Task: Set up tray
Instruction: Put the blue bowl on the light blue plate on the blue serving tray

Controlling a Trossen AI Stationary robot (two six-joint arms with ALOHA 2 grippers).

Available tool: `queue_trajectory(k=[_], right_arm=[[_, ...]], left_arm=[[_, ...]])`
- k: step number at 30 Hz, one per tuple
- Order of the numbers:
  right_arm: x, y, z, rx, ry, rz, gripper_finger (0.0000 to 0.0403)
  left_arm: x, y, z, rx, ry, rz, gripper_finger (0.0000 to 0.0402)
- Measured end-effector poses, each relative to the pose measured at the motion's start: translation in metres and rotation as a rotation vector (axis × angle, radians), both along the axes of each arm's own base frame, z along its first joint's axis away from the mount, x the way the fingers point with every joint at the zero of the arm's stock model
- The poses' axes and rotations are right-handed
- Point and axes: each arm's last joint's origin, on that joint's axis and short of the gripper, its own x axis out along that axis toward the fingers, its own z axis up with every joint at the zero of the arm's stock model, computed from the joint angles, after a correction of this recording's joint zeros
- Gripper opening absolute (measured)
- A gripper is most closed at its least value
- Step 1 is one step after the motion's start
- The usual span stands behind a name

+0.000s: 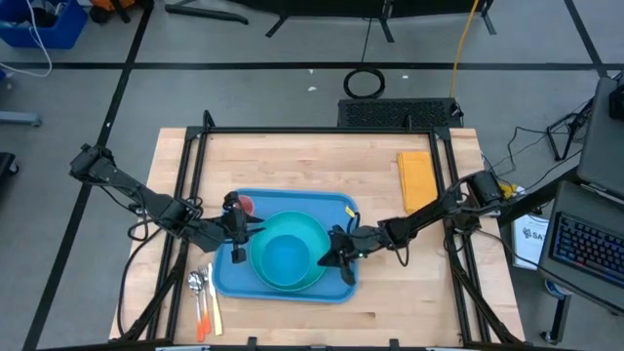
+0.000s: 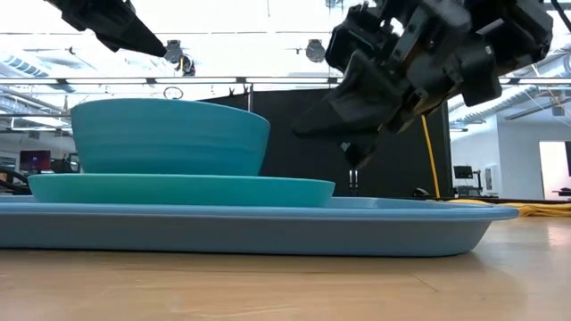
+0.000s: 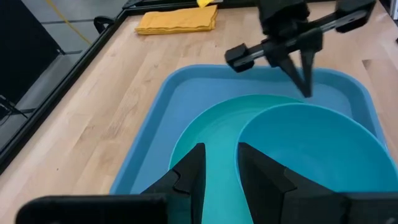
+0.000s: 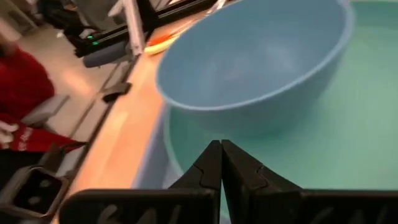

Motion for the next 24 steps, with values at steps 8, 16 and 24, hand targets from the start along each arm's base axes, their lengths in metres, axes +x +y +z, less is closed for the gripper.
queue_trajectory(k=[8, 16, 24], right_arm=[[-0.002, 0.007, 0.001, 0.072, 0.012, 0.115, 0.0000], [-0.003, 0.010, 0.002, 0.063, -0.007, 0.161, 0.0000], [-0.002, 0.009, 0.002, 0.069, -0.003, 0.154, 0.0000]], left_arm=[[0.000, -0.002, -0.001, -0.060, 0.017, -0.031, 0.0097], [0.009, -0.014, -0.012, -0.202, 0.111, -0.192, 0.0097], [0.022, -0.014, -0.027, -0.255, 0.157, -0.134, 0.0097]])
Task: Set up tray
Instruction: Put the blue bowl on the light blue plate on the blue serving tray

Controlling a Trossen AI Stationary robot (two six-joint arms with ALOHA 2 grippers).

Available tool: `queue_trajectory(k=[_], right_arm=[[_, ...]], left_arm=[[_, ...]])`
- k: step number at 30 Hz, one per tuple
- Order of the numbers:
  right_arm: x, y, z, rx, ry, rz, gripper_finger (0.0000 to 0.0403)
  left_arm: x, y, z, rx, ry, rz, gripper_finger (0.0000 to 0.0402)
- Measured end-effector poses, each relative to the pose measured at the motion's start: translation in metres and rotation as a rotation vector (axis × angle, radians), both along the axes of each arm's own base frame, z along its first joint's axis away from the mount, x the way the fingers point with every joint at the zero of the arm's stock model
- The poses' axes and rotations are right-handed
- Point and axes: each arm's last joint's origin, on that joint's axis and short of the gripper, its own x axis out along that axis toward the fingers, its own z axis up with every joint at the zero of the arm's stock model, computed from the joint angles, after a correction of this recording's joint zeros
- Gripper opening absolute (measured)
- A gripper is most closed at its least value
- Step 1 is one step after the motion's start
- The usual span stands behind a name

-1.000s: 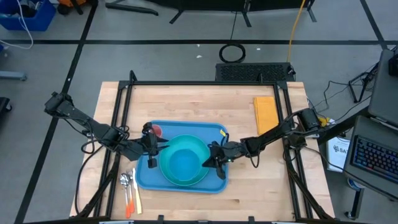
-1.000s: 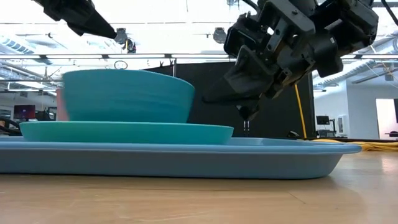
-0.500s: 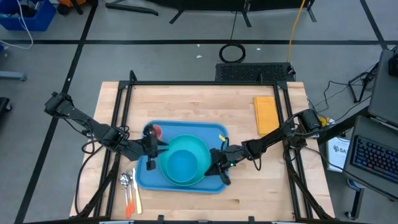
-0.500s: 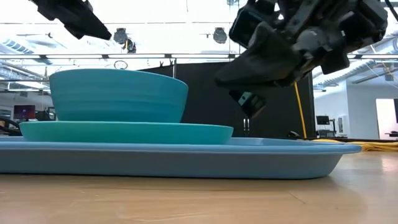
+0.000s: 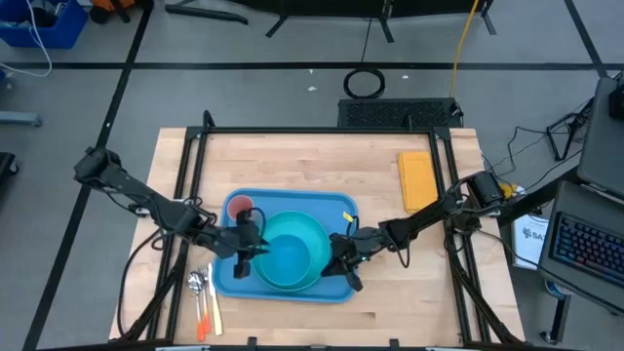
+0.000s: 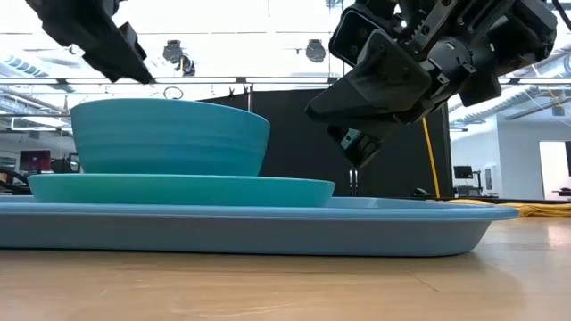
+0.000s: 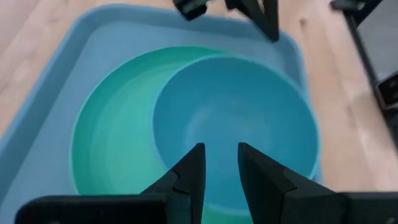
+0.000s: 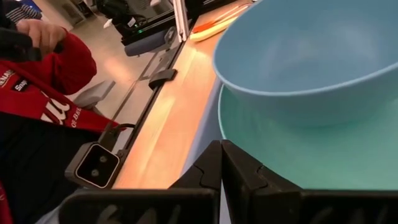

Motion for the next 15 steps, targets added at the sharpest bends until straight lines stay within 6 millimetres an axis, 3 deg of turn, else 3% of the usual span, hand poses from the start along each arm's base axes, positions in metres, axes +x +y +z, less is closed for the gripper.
queue_trajectory(k=[10, 15], right_arm=[[0.000, 0.000, -0.001, -0.022, -0.003, 0.006, 0.0000], [0.000, -0.001, -0.001, -0.033, -0.007, -0.015, 0.0000]], left_arm=[[0.019, -0.005, -0.009, -0.122, -0.001, -0.110, 0.0092], [0.027, 0.000, -0.019, -0.121, 0.044, -0.078, 0.0028]])
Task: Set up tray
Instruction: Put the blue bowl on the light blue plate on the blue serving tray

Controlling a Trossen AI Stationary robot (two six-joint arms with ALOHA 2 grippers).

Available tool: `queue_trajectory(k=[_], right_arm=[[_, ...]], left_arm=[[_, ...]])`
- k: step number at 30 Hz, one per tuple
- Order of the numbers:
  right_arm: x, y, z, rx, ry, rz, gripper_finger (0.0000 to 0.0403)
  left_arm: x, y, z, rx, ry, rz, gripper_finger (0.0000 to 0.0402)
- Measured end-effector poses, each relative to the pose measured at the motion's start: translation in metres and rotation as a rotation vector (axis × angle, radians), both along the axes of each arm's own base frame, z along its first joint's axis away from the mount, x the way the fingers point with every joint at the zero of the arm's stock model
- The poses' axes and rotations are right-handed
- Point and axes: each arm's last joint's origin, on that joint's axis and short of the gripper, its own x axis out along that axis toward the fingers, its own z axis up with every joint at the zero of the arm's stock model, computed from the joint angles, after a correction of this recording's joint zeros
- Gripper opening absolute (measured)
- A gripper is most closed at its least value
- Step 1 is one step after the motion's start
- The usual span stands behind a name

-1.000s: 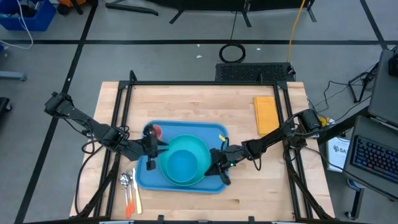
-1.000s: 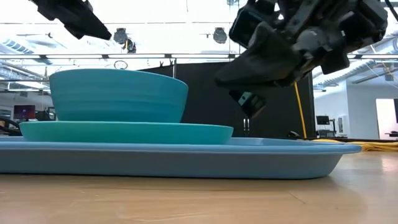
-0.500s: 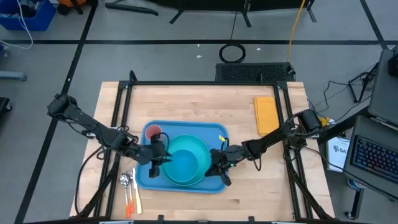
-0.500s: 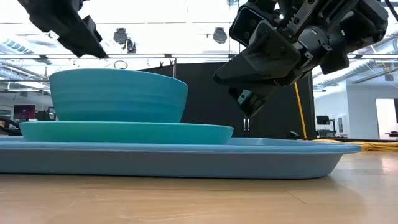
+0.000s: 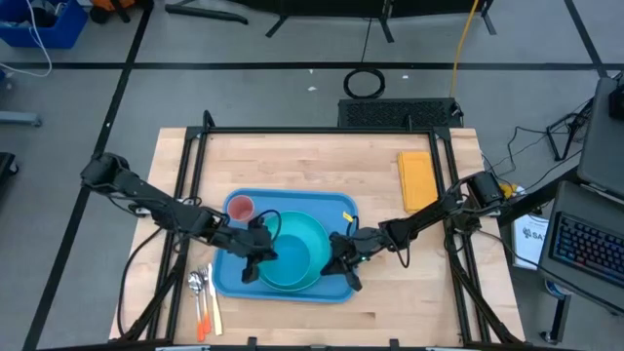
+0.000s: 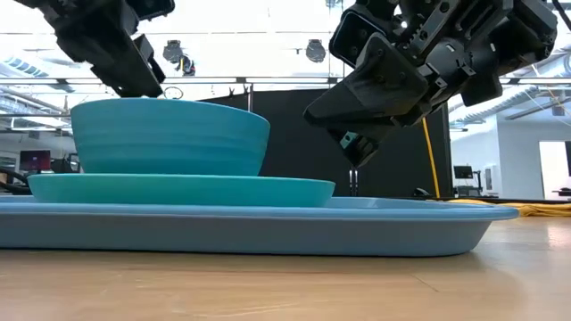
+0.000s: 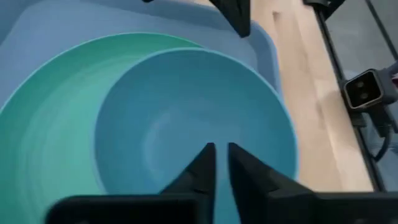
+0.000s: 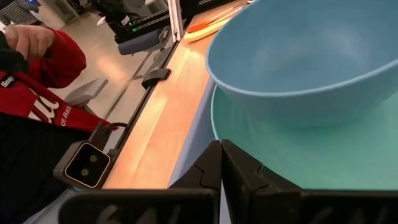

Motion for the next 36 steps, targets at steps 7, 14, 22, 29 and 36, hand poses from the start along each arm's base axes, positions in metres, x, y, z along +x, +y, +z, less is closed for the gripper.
queue_trajectory(k=[7, 14, 22, 29, 36], right_arm=[[0.000, 0.000, 0.000, -0.010, -0.005, 0.002, 0.0000], [0.000, 0.000, 0.000, -0.013, -0.007, 0.003, 0.0000], [0.000, -0.001, 0.000, -0.023, -0.009, -0.022, 0.0000], [0.000, -0.001, -0.001, -0.024, -0.005, -0.023, 0.0000], [0.000, -0.002, -0.002, -0.031, 0.013, -0.025, 0.0000]], left_arm=[[0.004, 0.009, -0.002, -0.039, 0.032, -0.003, 0.0004], [0.005, 0.018, -0.005, -0.089, 0.091, -0.019, 0.0003], [0.013, 0.032, -0.018, -0.066, 0.148, 0.056, 0.0003], [0.017, 0.040, -0.031, -0.042, 0.215, 0.086, 0.0005], [0.022, 0.040, -0.030, -0.044, 0.164, 0.088, 0.0012]])
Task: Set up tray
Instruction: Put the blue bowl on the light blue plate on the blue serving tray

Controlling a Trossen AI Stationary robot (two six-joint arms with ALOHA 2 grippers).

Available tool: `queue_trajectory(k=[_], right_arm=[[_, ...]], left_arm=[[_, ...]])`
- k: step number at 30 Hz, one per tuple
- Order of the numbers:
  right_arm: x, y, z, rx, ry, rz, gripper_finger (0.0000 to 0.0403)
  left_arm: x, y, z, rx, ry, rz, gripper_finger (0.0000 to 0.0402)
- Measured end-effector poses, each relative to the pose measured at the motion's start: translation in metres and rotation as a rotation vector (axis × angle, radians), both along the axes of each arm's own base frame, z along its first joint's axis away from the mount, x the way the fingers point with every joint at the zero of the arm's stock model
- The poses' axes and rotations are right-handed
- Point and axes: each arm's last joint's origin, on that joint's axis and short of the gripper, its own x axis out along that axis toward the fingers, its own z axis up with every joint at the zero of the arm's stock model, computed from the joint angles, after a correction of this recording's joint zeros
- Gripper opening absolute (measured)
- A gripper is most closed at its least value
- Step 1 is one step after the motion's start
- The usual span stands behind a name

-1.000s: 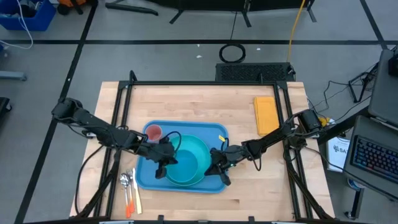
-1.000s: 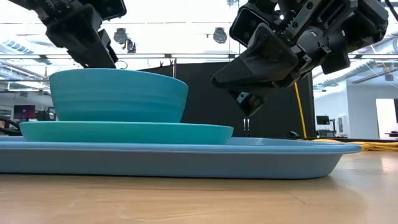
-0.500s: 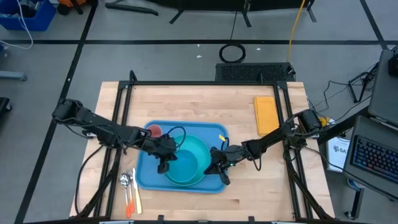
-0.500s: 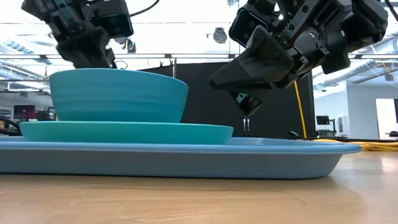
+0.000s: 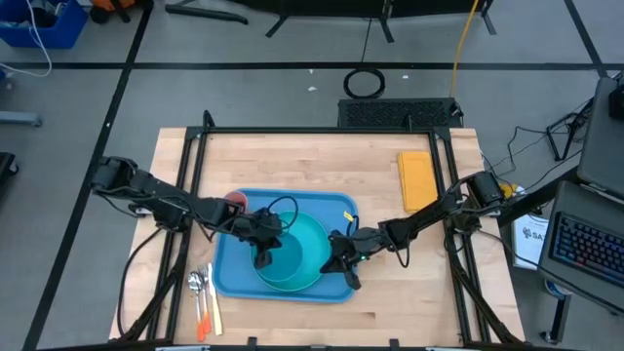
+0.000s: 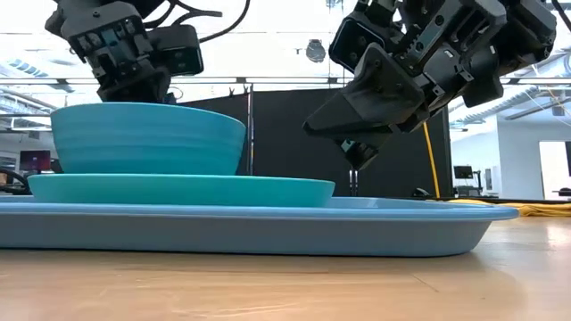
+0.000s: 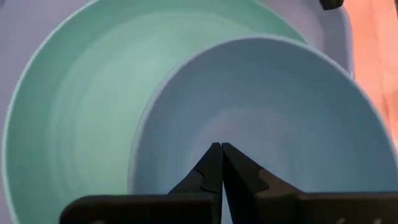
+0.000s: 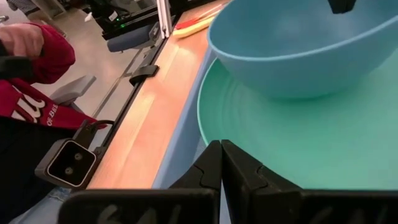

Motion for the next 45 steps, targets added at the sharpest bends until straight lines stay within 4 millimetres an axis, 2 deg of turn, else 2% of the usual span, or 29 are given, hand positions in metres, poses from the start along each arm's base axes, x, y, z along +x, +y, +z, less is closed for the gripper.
queue_trajectory(k=[13, 25, 31, 36, 41, 45], right_arm=[[0.000, -0.001, 0.000, -0.015, -0.008, -0.023, 0.0000], [0.001, -0.001, 0.000, -0.026, -0.010, -0.042, 0.0000], [0.001, -0.001, 0.000, -0.038, -0.013, -0.037, 0.0000], [0.001, -0.001, 0.000, -0.039, -0.014, -0.037, 0.0000], [0.001, -0.001, 0.000, -0.039, -0.015, -0.037, 0.0000], [0.001, -0.001, 0.000, -0.041, -0.017, -0.036, 0.0000]], left_arm=[[0.008, 0.003, 0.006, -0.002, -0.101, -0.050, 0.0004], [0.022, 0.019, -0.019, -0.031, -0.032, -0.023, 0.0014], [0.026, 0.020, -0.015, -0.036, -0.088, -0.021, 0.0004], [0.028, 0.021, -0.013, -0.017, -0.116, -0.009, 0.0016], [0.030, 0.021, -0.011, -0.005, -0.156, -0.006, 0.0004], [0.030, 0.021, -0.010, 0.003, -0.162, 0.001, 0.0013]])
